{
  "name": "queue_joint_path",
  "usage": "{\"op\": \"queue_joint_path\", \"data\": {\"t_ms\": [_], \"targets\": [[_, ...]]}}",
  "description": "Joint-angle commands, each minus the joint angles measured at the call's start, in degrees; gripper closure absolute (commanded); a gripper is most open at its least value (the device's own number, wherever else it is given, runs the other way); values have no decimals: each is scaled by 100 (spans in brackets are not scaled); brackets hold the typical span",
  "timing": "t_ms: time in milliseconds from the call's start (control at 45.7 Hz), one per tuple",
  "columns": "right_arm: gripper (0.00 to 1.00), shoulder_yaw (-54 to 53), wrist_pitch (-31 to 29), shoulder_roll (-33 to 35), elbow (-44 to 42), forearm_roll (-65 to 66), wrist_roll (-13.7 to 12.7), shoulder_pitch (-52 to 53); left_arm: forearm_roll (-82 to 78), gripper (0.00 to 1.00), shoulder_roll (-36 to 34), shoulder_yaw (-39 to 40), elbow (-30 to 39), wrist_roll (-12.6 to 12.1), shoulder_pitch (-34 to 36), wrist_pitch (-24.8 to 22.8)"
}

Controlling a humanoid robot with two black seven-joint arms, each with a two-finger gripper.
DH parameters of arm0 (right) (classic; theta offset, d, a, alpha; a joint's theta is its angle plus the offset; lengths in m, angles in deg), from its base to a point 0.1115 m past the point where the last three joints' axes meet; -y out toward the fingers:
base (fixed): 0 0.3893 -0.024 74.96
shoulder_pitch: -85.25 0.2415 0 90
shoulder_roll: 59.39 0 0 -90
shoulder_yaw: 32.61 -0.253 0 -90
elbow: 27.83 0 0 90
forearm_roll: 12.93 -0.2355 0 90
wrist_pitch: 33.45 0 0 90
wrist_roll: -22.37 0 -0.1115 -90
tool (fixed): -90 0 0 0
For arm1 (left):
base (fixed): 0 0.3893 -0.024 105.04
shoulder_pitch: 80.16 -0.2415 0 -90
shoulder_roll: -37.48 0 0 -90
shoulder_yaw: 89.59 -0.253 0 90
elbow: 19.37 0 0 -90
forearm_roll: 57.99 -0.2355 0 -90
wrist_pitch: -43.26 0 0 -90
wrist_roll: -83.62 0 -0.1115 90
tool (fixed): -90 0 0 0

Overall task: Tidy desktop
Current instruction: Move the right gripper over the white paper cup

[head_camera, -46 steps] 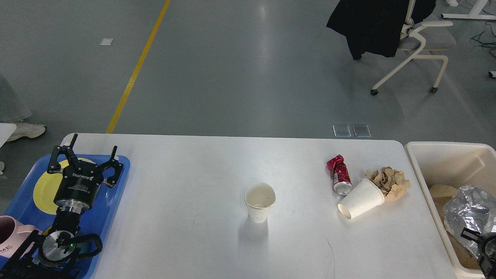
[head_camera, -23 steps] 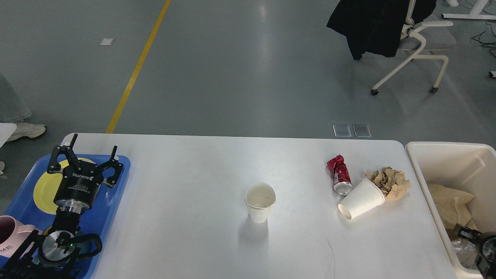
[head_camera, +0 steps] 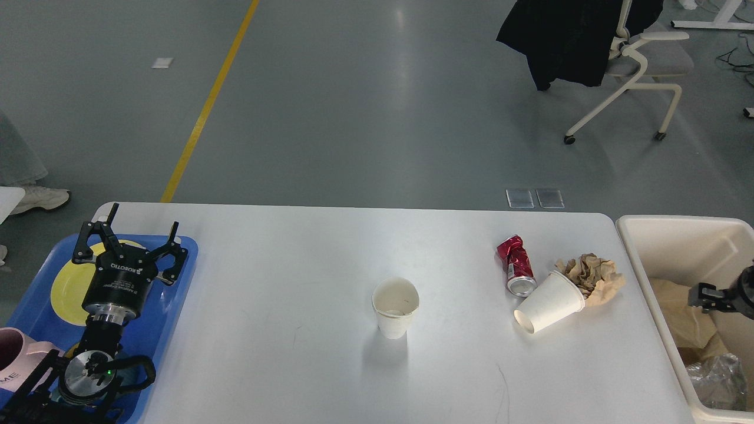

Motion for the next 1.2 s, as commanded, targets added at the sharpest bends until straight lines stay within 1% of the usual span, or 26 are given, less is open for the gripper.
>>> {"op": "queue_joint_path", "data": {"t_ms": [0,44,88,175,328,460,525,569,613,700,744,810,1073,1182], "targets": [[0,414,-1398,-329,1046,-1,-10,1587,0,4,0,0,6,1,0,-2],[0,528,-1680,-505,1407,-1,-10,2071,0,4,0,0,-2,1,0,-2],[0,642,-1813,-655,1785,-19,-10,2519,0,4,0,0,-2,1,-9,7],[0,748,-1752,-839,2627,-36,-2,3441,0,4,0,0,-2,1,0,-2],[0,783,-1576,-840,3815,-475,25,4691,9,4,-9,0,-2,10,-9,7],[0,967,-1532,-892,4396,-968,60,5456,9,4,0,9,-2,10,0,7],[1,1020,-1532,-1024,4677,-1100,112,5799,0,4,-9,9,-2,10,0,7],[1,1055,-1584,-1129,4738,-1152,174,6010,0,4,-9,9,-2,10,0,7],[1,1125,-1646,-1252,4738,-1223,314,6186,9,4,-9,9,-2,10,0,7],[1,1389,-1708,-1490,4738,-1258,762,6318,0,4,0,0,-2,1,0,7],[1,1451,-1699,-1569,4738,-1258,912,6353,0,4,-9,0,-2,9,-9,7],[1,1477,-1673,-1613,4738,-1249,948,6371,0,4,0,0,-2,9,0,7],[0,1390,-1708,-1631,4669,-1249,930,6345,0,4,-9,9,-2,1,0,7],[0,1232,-1620,-1727,4520,-1355,930,6292,0,4,0,9,-2,1,0,-2]]}}
